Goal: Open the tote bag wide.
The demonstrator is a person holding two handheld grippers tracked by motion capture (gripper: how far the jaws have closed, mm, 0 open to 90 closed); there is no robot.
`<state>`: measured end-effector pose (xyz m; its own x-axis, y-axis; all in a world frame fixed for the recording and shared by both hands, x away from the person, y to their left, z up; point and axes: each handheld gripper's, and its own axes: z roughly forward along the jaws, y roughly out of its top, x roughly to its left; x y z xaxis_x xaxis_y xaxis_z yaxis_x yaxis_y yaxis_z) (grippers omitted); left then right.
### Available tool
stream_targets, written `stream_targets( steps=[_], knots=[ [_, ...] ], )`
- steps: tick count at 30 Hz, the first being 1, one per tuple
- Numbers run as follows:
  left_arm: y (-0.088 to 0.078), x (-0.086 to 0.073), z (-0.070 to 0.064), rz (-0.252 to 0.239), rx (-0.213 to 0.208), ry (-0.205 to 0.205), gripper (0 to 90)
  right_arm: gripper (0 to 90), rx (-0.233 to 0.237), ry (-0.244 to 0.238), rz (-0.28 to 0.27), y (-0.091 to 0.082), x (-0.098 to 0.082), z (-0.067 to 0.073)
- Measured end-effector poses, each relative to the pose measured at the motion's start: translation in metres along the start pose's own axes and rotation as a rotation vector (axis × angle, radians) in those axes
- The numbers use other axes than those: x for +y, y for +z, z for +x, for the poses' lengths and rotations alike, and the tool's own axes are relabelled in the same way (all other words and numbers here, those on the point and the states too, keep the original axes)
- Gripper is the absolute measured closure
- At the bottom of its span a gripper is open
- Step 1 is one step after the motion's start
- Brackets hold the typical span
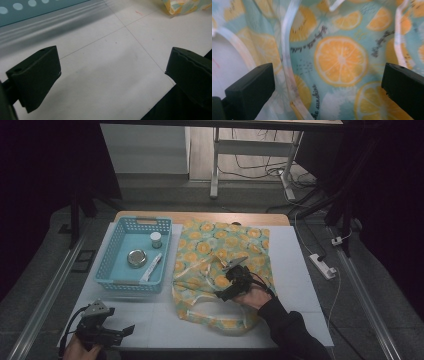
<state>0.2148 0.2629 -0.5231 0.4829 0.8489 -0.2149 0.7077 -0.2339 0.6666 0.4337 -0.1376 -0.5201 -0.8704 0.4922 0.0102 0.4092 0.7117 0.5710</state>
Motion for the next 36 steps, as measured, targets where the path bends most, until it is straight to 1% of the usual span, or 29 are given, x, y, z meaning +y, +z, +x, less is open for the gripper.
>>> stream_targets(
  steps=[1, 2, 4, 6, 7, 8, 9, 10, 11, 12, 13, 14, 15, 16, 17, 18, 20, 22, 23, 24, 25, 27, 28, 32, 36],
  knots=[
    [0.0, 0.0, 0.0, 0.0, 0.0, 0.0, 0.0, 0.0, -0.001, -0.002, 0.013, 0.003, -0.001, 0.001],
    [0.0, 0.0, 0.0, 0.0, 0.0, 0.001, 0.0, 0.0, -0.003, -0.004, 0.016, 0.005, -0.003, 0.002],
    [0.0, 0.0, 0.0, 0.0, -0.001, 0.001, 0.0, 0.0, -0.02, -0.028, 0.015, 0.006, -0.004, 0.004],
    [0.0, 0.0, 0.0, 0.0, -0.002, -0.001, 0.0, 0.0, -0.026, -0.044, 0.017, 0.006, -0.005, 0.005],
    [0.0, 0.0, 0.0, 0.0, -0.001, -0.001, 0.0, 3.4, -0.021, -0.057, 0.011, 0.005, -0.005, 0.006],
    [0.0, 0.0, 0.0, 0.001, -0.001, -0.001, 0.0, 3.4, -0.021, -0.057, 0.011, 0.005, -0.005, 0.006],
    [0.0, 0.0, 0.0, 0.002, -0.001, 0.0, 0.0, 6.6, -0.017, -0.059, 0.009, 0.004, -0.005, 0.007],
    [0.0, 0.0, 0.0, 0.002, 0.0, 0.0, 0.0, 11.3, -0.013, -0.068, 0.01, 0.002, -0.005, 0.007],
    [0.0, 0.0, 0.0, 0.004, -0.001, 0.0, 0.0, 20.1, -0.003, -0.078, 0.009, 0.0, -0.005, 0.008],
    [0.0, 0.0, 0.0, 0.005, 0.0, -0.001, 0.0, 24.8, 0.001, -0.085, 0.007, -0.001, -0.005, 0.009],
    [0.0, 0.0, 0.0, 0.005, 0.0, -0.002, 0.0, 24.8, 0.001, -0.085, 0.007, -0.001, -0.005, 0.009],
    [0.0, 0.0, 0.0, 0.005, 0.0, -0.002, 0.0, 35.9, 0.01, -0.096, 0.003, -0.004, -0.004, 0.011],
    [0.0, 0.0, 0.0, 0.006, 0.0, -0.002, 0.0, 35.9, 0.01, -0.096, 0.003, -0.004, -0.004, 0.011],
    [0.0, 0.0, 0.0, 0.006, 0.0, -0.002, 0.0, 45.0, 0.023, -0.113, 0.002, -0.005, -0.004, 0.013],
    [0.0, 0.0, 0.0, 0.006, 0.0, -0.002, 0.0, 45.0, 0.023, -0.113, 0.002, -0.005, -0.004, 0.013],
    [0.001, 0.0, 0.0, 0.006, 0.0, -0.003, 0.0, 48.6, 0.026, -0.113, 0.003, -0.005, -0.004, 0.013],
    [0.001, 0.0, 0.0, 0.006, -0.001, -0.003, 0.0, 60.2, 0.032, -0.121, 0.006, -0.007, -0.004, 0.014],
    [0.001, 0.0, 0.0, 0.007, -0.002, -0.002, 0.0, 73.5, 0.042, -0.142, 0.0, -0.008, -0.004, 0.014],
    [0.001, 0.001, 0.0, 0.008, -0.002, -0.002, 0.0, 73.5, 0.042, -0.142, 0.0, -0.008, -0.004, 0.014],
    [0.001, 0.001, 0.0, 0.009, -0.003, -0.002, 0.0, 81.6, 0.05, -0.146, -0.004, -0.008, -0.004, 0.015],
    [0.001, 0.001, 0.0, 0.008, -0.003, -0.002, 0.0, 81.6, 0.05, -0.146, -0.004, -0.008, -0.004, 0.015],
    [0.001, 0.001, 0.0, 0.007, -0.003, -0.003, 0.0, 85.5, 0.074, -0.117, -0.01, -0.008, -0.005, 0.013],
    [0.001, 0.001, 0.001, 0.007, -0.004, -0.004, 0.0, 89.0, 0.09, -0.101, -0.015, -0.008, -0.006, 0.011],
    [0.001, 0.001, 0.001, 0.006, -0.007, -0.005, 0.0, 89.8, 0.102, -0.086, -0.014, -0.009, -0.005, 0.01],
    [0.001, 0.001, 0.001, 0.004, -0.01, -0.007, 0.0, 90.0, 0.121, -0.053, -0.032, -0.014, -0.003, 0.006]
  ],
)
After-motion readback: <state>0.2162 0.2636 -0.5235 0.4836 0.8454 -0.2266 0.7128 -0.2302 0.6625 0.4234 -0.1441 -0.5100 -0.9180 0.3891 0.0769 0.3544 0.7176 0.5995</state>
